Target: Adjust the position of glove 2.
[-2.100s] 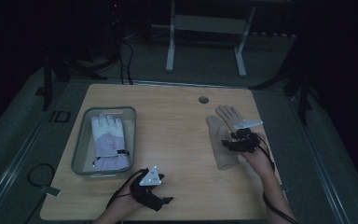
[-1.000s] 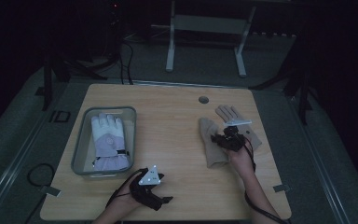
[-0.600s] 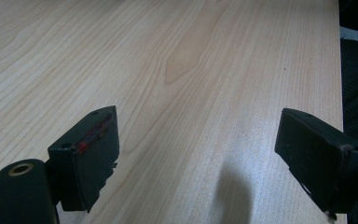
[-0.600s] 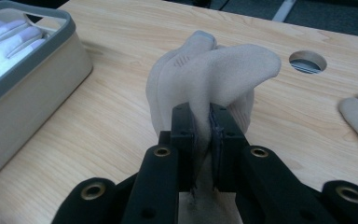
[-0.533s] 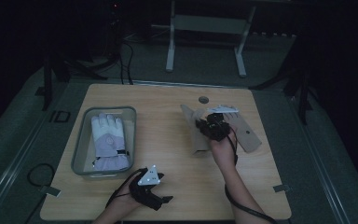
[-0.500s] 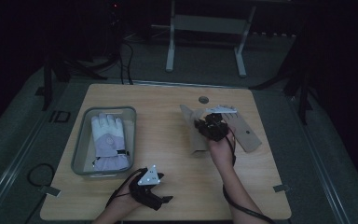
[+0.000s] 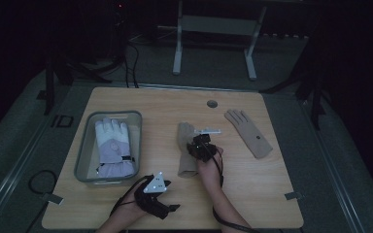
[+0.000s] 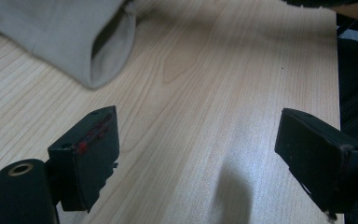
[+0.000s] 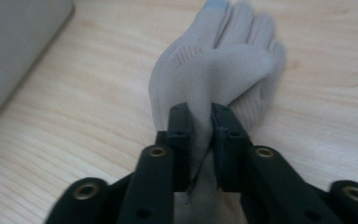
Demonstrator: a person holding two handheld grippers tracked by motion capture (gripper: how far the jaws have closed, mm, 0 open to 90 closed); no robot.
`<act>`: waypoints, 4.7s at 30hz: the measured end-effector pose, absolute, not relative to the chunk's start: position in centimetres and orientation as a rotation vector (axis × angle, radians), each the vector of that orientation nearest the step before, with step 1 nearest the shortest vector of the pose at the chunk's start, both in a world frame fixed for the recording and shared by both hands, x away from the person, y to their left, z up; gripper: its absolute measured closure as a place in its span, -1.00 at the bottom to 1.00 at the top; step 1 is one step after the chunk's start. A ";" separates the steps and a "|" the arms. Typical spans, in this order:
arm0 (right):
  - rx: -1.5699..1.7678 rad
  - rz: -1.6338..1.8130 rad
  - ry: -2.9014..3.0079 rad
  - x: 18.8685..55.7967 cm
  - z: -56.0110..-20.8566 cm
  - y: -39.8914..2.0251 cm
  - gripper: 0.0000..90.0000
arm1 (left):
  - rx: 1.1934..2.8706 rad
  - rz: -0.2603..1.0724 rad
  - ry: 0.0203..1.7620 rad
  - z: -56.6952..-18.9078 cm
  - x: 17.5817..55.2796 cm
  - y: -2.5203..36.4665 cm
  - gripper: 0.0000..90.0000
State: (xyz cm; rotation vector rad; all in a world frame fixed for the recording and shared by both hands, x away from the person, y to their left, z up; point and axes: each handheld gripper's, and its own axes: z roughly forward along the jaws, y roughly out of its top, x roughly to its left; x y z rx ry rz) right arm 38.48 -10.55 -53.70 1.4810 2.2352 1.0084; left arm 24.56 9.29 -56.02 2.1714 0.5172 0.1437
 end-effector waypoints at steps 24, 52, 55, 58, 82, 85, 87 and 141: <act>1.296 0.949 2.215 38.4 -50.9 -15.5 0.06 | 2.171 0.133 0.527 -55.8 24.7 9.3 -0.69; 1.246 0.952 2.179 42.8 -50.1 -31.7 0.09 | 2.180 0.110 0.520 -55.9 24.7 9.2 -0.69; 1.266 0.944 2.184 43.7 -50.4 -32.5 0.04 | 2.175 0.100 0.518 -56.0 24.7 9.2 -0.69; 1.264 0.944 2.205 44.5 -50.9 -32.9 -0.12 | 2.184 0.104 0.516 -56.0 24.7 9.2 -0.69; 1.409 0.891 2.162 45.8 -54.8 -33.4 0.77 | 2.199 0.093 0.506 -56.1 24.6 8.9 -0.69; 1.457 0.883 2.125 45.5 -54.5 -32.8 0.78 | 2.208 0.097 0.496 -56.2 24.5 8.8 -0.69; 1.469 0.880 2.107 45.3 -54.5 -32.5 0.79 | 2.211 0.100 0.491 -56.2 24.4 8.7 -0.69; 1.617 0.769 1.974 34.1 -53.9 -28.9 0.32 | 2.200 0.098 0.479 -56.1 24.4 8.8 -0.69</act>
